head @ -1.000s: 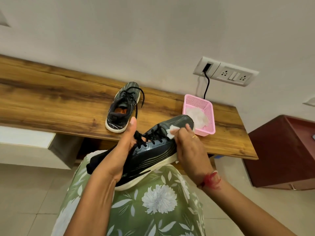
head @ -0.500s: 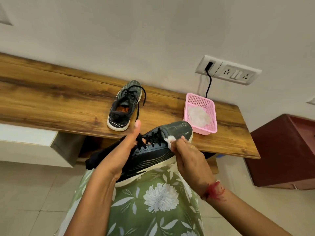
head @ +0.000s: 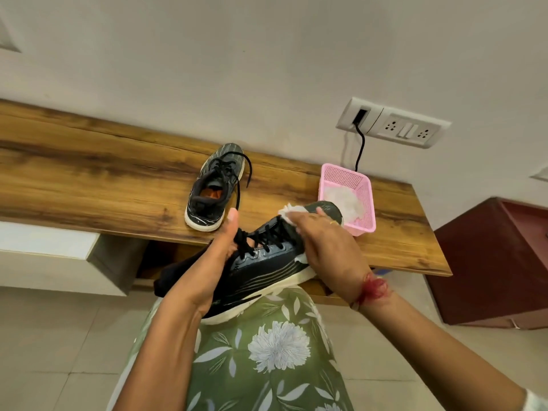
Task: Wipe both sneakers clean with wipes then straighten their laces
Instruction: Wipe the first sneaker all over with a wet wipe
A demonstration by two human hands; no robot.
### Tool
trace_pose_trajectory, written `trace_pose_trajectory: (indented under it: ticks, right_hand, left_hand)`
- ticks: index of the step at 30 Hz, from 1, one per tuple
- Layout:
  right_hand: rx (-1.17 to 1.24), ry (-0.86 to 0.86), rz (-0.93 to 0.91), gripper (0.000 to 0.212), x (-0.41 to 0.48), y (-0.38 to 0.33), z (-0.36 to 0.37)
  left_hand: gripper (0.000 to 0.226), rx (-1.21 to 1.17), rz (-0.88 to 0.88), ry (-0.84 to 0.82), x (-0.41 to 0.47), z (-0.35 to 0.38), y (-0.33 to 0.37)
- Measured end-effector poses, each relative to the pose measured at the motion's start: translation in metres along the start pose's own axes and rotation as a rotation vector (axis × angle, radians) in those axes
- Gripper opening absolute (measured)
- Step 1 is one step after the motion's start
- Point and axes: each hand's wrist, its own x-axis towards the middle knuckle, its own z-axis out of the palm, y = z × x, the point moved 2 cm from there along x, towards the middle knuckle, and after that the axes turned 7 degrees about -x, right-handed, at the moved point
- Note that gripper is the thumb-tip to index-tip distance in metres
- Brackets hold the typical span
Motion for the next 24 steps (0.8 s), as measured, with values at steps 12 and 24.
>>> trace_pose_trajectory:
  ticks: [12,24]
  right_hand:
    - [-0.3,0.023,-0.21,0.061,-0.052,0.0,-0.004]
    - [-0.197,0.158,0.039,0.044,-0.025,0.027,-0.02]
  left_hand:
    - [0.08,-0.067,0.048,0.05,-0.006,0.009,0.005]
    - [0.125,-0.05,0.103,0.046,-0.004,0.007,0.003]
